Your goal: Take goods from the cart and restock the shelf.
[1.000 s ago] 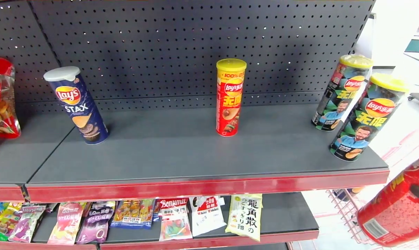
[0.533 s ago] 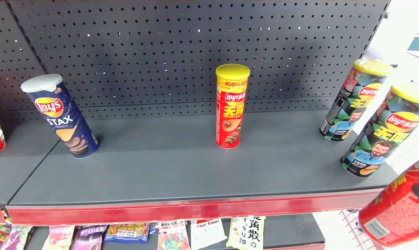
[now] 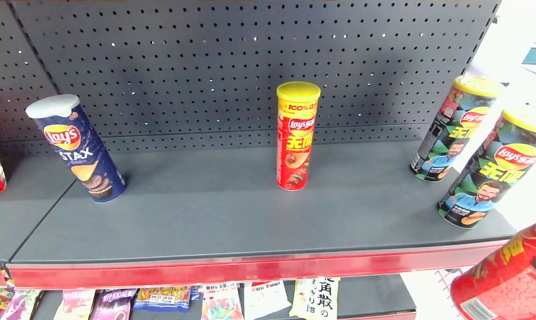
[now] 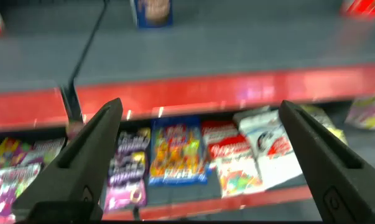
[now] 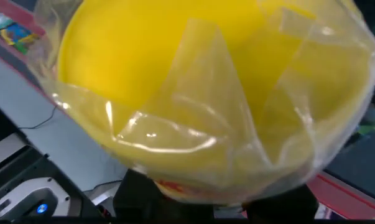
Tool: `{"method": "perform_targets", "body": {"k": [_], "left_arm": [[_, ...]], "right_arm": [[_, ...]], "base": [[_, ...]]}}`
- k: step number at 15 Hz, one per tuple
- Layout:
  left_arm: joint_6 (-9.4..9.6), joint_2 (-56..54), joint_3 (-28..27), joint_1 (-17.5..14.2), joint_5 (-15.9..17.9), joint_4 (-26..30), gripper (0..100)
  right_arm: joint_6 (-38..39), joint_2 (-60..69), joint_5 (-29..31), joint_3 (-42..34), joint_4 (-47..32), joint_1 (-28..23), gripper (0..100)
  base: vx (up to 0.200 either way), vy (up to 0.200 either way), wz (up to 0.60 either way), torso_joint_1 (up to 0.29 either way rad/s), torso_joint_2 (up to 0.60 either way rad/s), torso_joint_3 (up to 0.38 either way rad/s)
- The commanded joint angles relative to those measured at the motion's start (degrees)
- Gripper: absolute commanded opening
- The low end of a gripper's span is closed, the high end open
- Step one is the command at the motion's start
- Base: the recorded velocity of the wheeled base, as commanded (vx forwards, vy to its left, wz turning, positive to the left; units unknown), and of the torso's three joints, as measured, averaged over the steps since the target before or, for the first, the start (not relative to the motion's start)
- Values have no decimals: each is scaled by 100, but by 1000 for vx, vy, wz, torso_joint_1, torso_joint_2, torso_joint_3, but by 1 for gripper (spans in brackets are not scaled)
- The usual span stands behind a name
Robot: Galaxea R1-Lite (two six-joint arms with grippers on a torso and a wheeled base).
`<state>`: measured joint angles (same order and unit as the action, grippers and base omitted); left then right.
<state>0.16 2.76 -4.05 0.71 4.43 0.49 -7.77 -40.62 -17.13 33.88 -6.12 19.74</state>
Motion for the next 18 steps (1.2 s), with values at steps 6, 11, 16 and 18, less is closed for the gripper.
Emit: {"method": "perform_targets", "body": {"k": [6, 11, 16, 18], "left_arm": [[898, 6685, -4157, 1731, 2308, -813, 100], [925, 8935, -5792, 2504, 2880, -1402, 100], [942, 9937, -6890, 2856, 2827, -1473, 100], [960, 10113, -7084, 2909, 2792, -1481, 100]], "right_arm": [[38, -895, -19, 646, 14, 311, 0], [82, -921, -19, 602, 6, 303, 0], [91, -886, -10, 602, 6, 294, 0], [135, -878, -10, 620, 6, 276, 0]], "base": [[0, 0, 0, 0, 0, 0], [0, 0, 0, 0, 0, 0], [0, 0, 0, 0, 0, 0], [0, 0, 0, 0, 0, 0]]}}
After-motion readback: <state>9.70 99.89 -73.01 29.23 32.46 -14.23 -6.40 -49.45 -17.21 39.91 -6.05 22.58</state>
